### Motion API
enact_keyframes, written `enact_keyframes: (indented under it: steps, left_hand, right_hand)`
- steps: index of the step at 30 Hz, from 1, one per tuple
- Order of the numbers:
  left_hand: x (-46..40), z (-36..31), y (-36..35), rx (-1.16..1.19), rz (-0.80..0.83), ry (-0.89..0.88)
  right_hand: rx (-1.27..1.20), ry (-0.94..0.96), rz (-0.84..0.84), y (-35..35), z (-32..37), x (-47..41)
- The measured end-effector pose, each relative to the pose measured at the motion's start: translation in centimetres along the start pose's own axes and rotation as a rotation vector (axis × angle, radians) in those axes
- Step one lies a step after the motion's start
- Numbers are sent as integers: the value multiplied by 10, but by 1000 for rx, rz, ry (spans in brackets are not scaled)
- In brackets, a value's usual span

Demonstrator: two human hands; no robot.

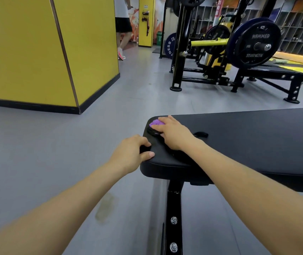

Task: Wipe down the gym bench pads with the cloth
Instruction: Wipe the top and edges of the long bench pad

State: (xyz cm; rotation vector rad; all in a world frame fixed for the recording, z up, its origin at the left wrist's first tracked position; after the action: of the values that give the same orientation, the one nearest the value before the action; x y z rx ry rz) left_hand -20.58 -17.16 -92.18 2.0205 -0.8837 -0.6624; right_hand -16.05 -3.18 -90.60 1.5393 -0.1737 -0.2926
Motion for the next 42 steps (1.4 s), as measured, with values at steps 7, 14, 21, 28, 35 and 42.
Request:
enact_keyframes:
  steps: [7,14,21,28,35,42]
  left_hand:
    - [1,0,-1,-17,2,13]
    - [3,5,0,103,-2,32]
    - [19,13,3,328,-17,116]
    - [20,30,2,521,31,159]
    - [21,39,9,413,-4,239]
    - [16,-2,-2,279,-50,-2]
  right_hand:
    - [13,133,-9,19,6,115]
    - [3,59,-49,-1,15,41]
    - [-3,222,-71,3,18,82]
    - [23,385,-294,0,29,99]
    - [24,407,-163,-5,57,72]
    - [154,406,-283,6,-37,165]
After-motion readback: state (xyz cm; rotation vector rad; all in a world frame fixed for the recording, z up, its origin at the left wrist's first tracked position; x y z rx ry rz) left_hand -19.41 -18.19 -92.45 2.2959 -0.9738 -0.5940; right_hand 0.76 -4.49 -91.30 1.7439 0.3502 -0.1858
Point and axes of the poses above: each hand's wrist, its own x-axis away from the middle knuckle, its own y-axis out of the back of the hand, z = x × y, the point moved 4 cm from there along -x, towards the middle knuckle, and after that the axes turned 3 degrees about y, right-handed, at the moved point
